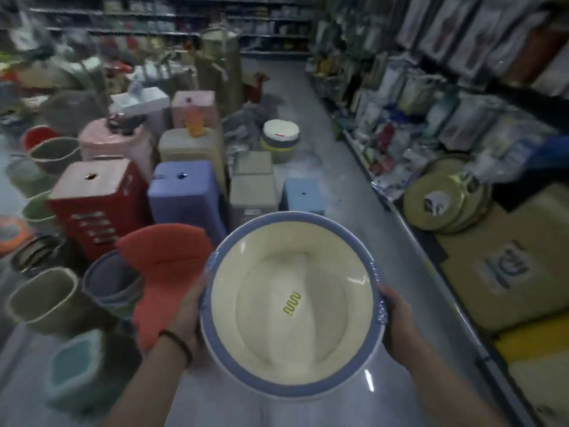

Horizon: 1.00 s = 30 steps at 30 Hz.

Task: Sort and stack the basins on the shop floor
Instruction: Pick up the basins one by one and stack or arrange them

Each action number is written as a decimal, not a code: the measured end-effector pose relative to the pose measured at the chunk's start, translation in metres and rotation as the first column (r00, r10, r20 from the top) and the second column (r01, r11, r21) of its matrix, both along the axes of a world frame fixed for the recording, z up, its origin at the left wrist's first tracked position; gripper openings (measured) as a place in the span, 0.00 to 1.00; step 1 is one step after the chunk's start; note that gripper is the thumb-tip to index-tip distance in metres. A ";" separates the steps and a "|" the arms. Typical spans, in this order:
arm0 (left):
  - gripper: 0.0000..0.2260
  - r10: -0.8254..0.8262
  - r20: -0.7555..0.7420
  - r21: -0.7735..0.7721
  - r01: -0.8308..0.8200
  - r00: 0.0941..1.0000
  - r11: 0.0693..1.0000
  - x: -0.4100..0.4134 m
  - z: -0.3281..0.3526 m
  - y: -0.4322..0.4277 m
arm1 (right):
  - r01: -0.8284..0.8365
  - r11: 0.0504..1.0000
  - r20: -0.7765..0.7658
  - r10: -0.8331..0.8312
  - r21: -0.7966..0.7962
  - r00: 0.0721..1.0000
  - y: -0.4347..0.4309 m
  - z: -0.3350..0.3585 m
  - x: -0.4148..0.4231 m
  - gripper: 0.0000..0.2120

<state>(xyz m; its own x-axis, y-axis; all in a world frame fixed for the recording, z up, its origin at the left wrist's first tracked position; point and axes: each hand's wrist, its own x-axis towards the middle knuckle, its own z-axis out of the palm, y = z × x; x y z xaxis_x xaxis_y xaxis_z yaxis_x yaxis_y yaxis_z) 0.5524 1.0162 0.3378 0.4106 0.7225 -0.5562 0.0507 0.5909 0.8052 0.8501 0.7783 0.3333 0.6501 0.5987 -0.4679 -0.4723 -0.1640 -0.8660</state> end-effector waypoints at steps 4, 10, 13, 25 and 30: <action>0.22 -0.160 0.110 0.096 0.150 0.981 0.984 0.120 0.005 0.034 | 0.151 0.986 -0.020 -0.150 0.064 0.988 -0.013 0.001 0.074 0.17; 0.27 -0.171 0.167 0.001 0.173 0.971 0.985 0.322 0.012 0.032 | 0.244 0.965 0.005 -0.246 0.092 0.969 -0.023 0.008 0.232 0.13; 0.14 -0.143 0.238 -0.029 0.154 0.961 0.988 0.403 0.037 0.018 | 0.255 0.959 0.004 -0.257 0.125 0.966 -0.022 0.017 0.323 0.15; 0.17 -0.051 0.206 0.061 0.039 0.977 0.997 0.673 0.034 0.096 | 0.175 0.983 0.000 -0.176 0.059 0.984 0.085 0.025 0.634 0.19; 0.19 -0.024 0.176 0.012 0.022 0.984 1.000 0.820 0.030 0.165 | 0.285 0.958 0.037 -0.284 -0.038 0.958 0.153 0.028 0.771 0.11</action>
<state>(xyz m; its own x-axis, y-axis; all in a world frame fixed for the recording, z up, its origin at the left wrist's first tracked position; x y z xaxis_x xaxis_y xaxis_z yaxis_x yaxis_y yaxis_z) 1.3724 1.1814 0.3675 0.5180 0.7171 -0.4663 -0.0789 0.5829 0.8087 1.6211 0.9314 0.3614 0.8053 0.3670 -0.4656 -0.4777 -0.0634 -0.8762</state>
